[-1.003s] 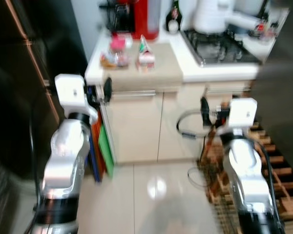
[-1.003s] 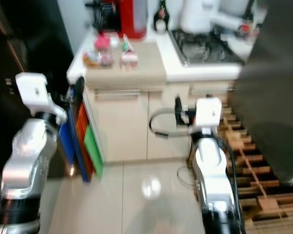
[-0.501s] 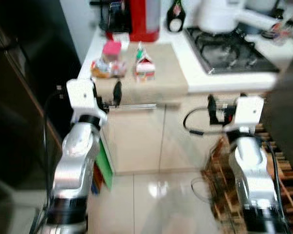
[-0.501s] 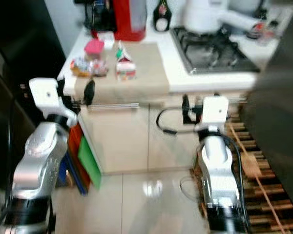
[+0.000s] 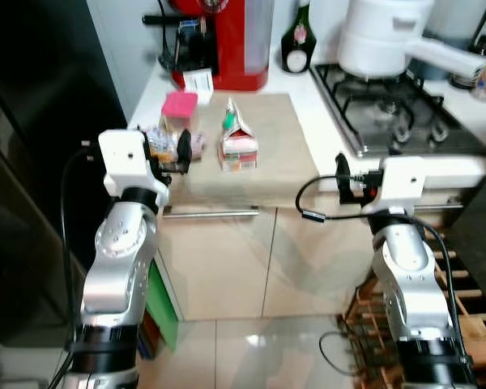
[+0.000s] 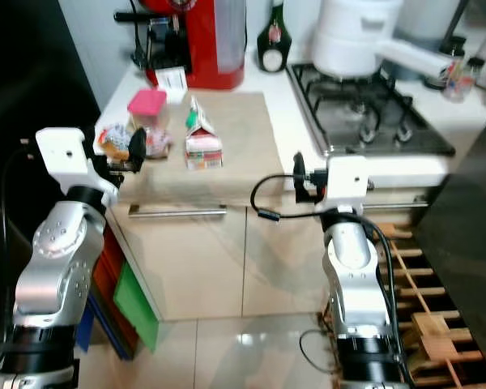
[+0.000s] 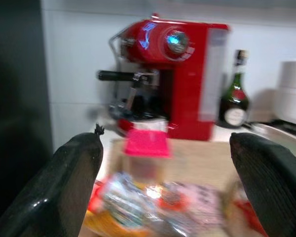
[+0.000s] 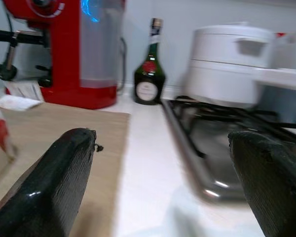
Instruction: Restocking fridge
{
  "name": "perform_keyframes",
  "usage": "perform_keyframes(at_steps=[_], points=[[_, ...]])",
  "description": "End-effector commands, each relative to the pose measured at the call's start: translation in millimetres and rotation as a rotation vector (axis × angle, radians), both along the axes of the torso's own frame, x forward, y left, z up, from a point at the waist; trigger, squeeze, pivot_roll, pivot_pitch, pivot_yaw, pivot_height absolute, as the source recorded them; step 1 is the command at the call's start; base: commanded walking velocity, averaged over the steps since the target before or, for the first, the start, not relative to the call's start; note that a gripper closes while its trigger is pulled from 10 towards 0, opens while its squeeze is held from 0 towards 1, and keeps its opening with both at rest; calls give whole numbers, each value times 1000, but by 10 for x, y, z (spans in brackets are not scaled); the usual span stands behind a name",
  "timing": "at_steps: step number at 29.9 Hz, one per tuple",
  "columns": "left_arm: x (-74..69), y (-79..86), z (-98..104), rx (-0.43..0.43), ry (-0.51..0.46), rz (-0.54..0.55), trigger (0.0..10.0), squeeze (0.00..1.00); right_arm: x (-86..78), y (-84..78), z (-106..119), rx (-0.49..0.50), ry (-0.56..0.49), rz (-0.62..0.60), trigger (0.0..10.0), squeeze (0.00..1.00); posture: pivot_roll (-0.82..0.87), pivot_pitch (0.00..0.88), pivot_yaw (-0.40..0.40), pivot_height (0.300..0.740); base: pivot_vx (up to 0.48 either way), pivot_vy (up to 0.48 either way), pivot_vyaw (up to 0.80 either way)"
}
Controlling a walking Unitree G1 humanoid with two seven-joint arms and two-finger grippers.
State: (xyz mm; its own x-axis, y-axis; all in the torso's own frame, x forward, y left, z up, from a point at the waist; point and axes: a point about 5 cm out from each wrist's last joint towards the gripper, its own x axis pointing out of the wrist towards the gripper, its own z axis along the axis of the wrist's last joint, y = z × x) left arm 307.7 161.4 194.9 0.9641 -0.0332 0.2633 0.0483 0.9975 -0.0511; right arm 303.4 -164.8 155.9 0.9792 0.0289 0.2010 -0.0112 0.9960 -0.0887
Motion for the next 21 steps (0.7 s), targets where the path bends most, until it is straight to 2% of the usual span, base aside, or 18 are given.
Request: perform_keyframes(at_steps=[1, 3, 6, 11, 13, 16, 18, 20, 21], points=[[21, 128, 75, 4, -28, 42, 10000, 0, 6, 61, 49, 8, -22, 25, 10000, 337, -45, 0, 34, 740, 0, 0, 0], [31, 137, 99, -4, -38, 28, 10000, 0, 4, 62, 51, 8, -23, 26, 10000, 333, -45, 0, 34, 740, 0, 0, 0], [32, 117, 112, 2, -40, 6, 10000, 0, 12, 73, 34, -7, -6, 29, 10000, 337, -45, 0, 36, 740, 0, 480, -148], [47, 82, 128, 30, -49, -3, 10000, 0, 17, 65, 43, 4, -15, 25, 10000, 333, -47, 0, 37, 740, 0, 480, -800], [68, 75, 164, 61, -68, 3, 10000, 0, 13, 69, 49, 1, -23, 29, 10000, 337, -48, 0, 37, 740, 0, 169, -659], [195, 68, 248, 122, -51, -18, 10000, 0, 3, 66, 46, -1, -23, 30, 10000, 337, -48, 0, 33, 740, 0, 0, 0], [214, 71, 268, 132, -52, -23, 10000, 0, 2, 66, 45, -1, -22, 30, 10000, 337, -48, 0, 33, 740, 0, 0, 0], [327, 79, 410, 174, -59, -76, 10000, 0, -2, 62, 47, -1, -24, 29, 10000, 337, -48, 0, 33, 740, 0, 0, 0], [327, 79, 410, 174, -59, -76, 10000, 0, -2, 62, 47, -1, -24, 29, 10000, 337, -48, 0, 33, 740, 0, 0, 0]])
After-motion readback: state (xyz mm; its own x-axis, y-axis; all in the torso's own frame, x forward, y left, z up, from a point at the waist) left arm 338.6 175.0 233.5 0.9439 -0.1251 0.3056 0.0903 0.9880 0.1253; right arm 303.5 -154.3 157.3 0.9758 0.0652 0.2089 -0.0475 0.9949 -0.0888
